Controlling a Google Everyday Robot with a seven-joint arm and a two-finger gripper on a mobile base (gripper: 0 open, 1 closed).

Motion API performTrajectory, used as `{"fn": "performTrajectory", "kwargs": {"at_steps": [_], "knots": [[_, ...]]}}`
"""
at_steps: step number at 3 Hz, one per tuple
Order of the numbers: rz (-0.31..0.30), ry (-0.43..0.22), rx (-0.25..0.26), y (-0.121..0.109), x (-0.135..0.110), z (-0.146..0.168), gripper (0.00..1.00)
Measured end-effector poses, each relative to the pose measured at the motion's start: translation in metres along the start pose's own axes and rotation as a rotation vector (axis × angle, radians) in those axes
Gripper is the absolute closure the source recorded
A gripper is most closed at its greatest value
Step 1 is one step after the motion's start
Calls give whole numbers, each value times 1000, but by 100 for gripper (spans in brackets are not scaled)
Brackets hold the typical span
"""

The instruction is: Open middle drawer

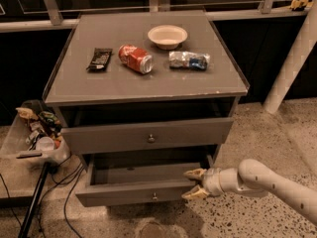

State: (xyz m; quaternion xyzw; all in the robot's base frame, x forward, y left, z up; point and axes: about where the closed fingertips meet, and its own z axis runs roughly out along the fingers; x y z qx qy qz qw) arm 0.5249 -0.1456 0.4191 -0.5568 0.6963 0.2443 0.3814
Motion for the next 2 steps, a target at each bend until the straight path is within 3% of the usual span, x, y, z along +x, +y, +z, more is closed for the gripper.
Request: {"fn": "performTrajectory", "kwargs": {"at_steps": [2], "knots": [[13, 6, 4, 13, 9, -11, 84]]}}
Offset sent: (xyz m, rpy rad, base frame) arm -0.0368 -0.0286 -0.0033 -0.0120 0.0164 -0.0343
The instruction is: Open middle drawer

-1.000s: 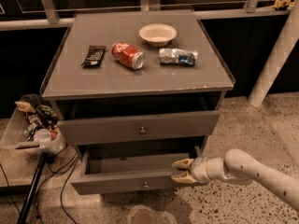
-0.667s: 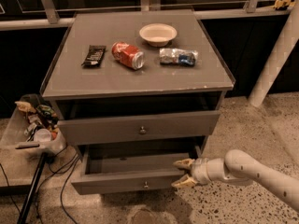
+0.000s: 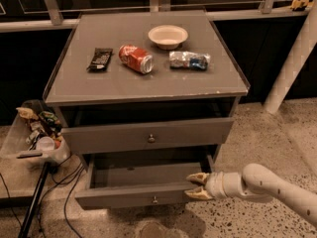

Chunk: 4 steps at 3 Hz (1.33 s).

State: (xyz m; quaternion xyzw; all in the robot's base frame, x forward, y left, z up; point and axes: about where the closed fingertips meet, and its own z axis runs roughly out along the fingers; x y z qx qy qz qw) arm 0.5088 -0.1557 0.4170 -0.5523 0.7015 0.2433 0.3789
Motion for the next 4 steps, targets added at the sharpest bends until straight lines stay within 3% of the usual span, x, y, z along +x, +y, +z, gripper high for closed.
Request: {"fn": "performTrajectory", "kwargs": {"at_steps": [1, 2, 4], "knots": [[5, 0, 10, 14, 4, -12, 100], [5, 0, 10, 14, 4, -12, 100], [20, 0, 23, 39, 9, -26, 100]]}}
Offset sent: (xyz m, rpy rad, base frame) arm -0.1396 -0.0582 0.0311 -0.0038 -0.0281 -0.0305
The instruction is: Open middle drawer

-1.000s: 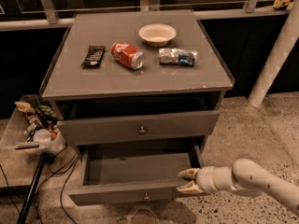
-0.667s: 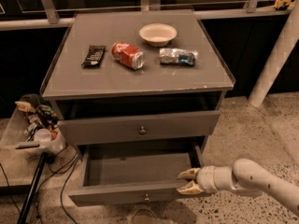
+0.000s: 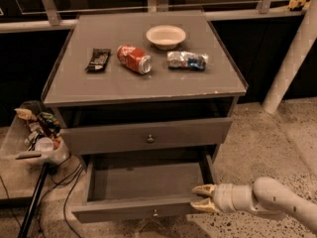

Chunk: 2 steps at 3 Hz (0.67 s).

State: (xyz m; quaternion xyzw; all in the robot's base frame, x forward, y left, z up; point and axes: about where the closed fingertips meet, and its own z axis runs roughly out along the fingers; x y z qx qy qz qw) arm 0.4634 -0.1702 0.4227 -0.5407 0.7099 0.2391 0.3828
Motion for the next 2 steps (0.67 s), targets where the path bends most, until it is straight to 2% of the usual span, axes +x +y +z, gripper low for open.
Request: {"fn": "performTrajectory", "kwargs": {"at_steps": [1, 2], "knots": [[0, 0, 0, 0, 0, 0, 81], [0, 0, 0, 0, 0, 0, 58]]}}
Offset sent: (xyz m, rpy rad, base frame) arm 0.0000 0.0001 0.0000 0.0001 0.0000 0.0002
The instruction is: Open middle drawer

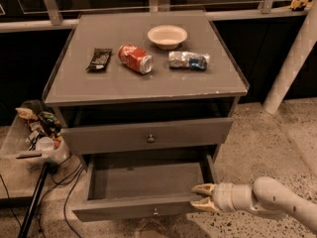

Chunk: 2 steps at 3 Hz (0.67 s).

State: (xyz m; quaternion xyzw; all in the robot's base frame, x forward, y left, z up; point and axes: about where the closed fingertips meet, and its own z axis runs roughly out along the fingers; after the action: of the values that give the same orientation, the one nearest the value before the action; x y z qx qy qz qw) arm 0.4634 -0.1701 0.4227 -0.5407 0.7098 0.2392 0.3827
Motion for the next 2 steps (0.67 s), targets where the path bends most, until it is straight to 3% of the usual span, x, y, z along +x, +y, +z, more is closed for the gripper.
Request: {"fn": "performTrajectory", "kwargs": {"at_steps": [1, 2], "knots": [[0, 0, 0, 0, 0, 0, 35], [0, 0, 0, 0, 0, 0, 37]]}}
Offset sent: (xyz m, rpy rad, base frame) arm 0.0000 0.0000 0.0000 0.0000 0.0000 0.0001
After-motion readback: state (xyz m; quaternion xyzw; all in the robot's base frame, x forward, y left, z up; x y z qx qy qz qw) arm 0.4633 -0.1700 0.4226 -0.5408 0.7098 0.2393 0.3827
